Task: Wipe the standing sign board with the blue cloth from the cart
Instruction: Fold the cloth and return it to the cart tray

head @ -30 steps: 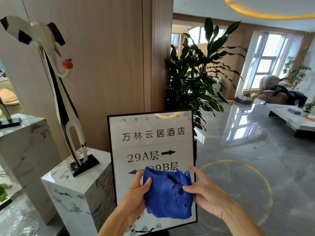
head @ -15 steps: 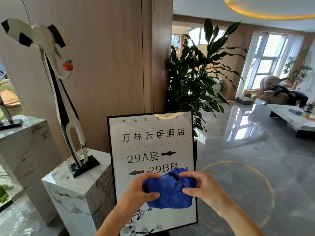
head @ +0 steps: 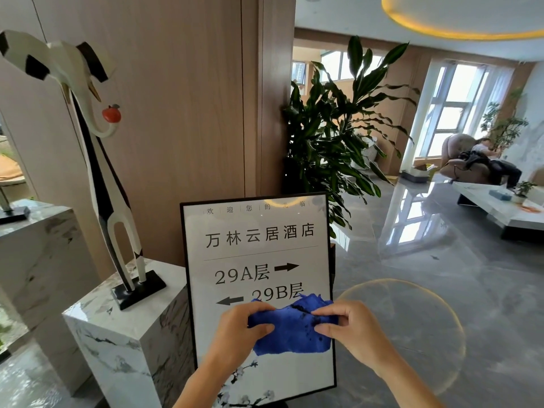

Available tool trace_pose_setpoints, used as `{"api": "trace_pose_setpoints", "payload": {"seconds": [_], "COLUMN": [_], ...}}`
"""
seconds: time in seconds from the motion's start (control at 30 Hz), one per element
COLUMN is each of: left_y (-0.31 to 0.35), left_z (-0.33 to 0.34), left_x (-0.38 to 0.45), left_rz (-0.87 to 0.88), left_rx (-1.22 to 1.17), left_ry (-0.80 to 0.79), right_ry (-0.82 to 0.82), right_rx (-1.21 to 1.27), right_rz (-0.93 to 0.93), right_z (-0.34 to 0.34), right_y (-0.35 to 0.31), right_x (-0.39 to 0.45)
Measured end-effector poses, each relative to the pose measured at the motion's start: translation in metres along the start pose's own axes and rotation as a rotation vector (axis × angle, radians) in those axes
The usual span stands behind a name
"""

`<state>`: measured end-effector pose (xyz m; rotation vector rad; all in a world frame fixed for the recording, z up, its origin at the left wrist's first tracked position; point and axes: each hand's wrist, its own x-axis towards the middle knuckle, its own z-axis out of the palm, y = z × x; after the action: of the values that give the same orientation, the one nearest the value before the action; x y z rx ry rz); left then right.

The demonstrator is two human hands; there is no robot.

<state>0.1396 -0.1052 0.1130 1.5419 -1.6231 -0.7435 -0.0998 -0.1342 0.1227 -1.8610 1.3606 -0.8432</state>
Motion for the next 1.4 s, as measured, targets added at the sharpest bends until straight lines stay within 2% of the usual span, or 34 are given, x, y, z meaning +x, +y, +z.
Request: {"api": "trace_pose_setpoints", "payload": {"seconds": [0.3, 0.57, 0.67, 0.87, 1.1, 1.4], "left_y": [0.018, 0.039, 0.050, 0.089, 0.135, 0.195], "left_z": [0.009, 0.030, 0.050, 0.092, 0.139, 0.187], "left_x": [0.012, 0.029, 0.029, 0.005, -0.047, -0.168], "left_rz": [0.151, 0.369, 0.395, 0.556, 0.668, 0.870], "left_rx": [0.101, 0.092, 0.081, 0.023, -0.056, -0.164], "left_ry": [0.020, -0.115, -0.227, -0.348, -0.567, -0.793], "right_ry": [0.183, 0.465, 0.565, 0.729, 0.909, 1.139], "right_rx": [0.038, 0.072, 0.078, 0.060, 0.017, -0.015], "right_rz": [0.029, 0.142, 0.206, 0.318, 0.424, 0.563], "right_z": [-0.014, -0.029, -0.037, -0.059, -0.079, -0.073], "right_y": [-0.006, -0.003, 0.002, 0.006, -0.006, -0.040], "right_x": [-0.015, -0.055, -0.081, -0.154, -0.259, -0.424]}}
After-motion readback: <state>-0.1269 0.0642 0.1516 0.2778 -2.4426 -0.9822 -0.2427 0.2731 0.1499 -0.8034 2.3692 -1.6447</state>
